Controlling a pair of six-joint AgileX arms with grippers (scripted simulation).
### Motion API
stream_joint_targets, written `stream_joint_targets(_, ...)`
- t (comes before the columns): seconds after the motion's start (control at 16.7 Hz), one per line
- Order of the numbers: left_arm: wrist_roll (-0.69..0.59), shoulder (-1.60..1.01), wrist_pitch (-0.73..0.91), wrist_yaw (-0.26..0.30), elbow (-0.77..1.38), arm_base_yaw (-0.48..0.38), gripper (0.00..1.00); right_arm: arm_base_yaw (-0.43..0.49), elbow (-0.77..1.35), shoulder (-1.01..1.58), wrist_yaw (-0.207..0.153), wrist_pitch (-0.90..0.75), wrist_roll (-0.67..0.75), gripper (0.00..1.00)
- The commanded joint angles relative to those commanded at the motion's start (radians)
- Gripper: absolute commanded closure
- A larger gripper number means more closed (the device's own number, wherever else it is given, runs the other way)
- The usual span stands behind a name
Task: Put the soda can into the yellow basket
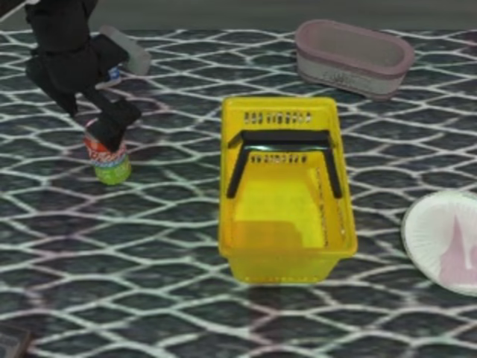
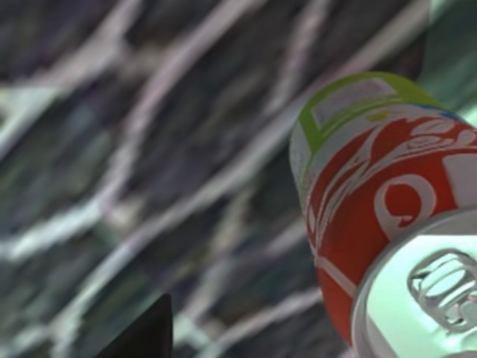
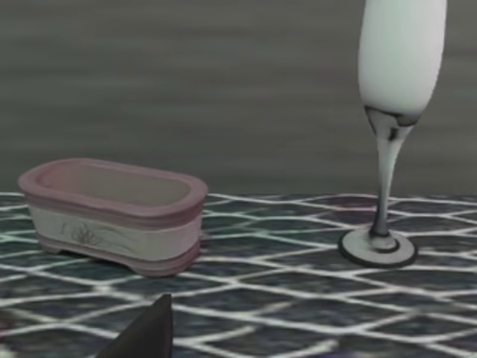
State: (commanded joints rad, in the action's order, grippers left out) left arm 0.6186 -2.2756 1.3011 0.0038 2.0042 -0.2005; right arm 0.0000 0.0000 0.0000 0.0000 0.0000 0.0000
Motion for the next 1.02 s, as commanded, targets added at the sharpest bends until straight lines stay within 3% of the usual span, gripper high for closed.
stream_joint_targets(0.36, 0.001, -0.023, -0.157, 0.000, -0.131, -0.003, 0.00, 0.000, 0.000, 0.000, 0.000, 0.000, 0.000, 0.00)
stream_joint_targets(0.66, 0.001, -0.027, -0.175, 0.001, -0.148, -0.003, 0.00, 0.000, 0.000, 0.000, 0.000, 0.000, 0.000, 0.00)
stream_joint_targets(1.02, 0.001, -0.027, -0.175, 0.001, -0.148, -0.003, 0.45, 0.000, 0.000, 0.000, 0.000, 0.000, 0.000, 0.00)
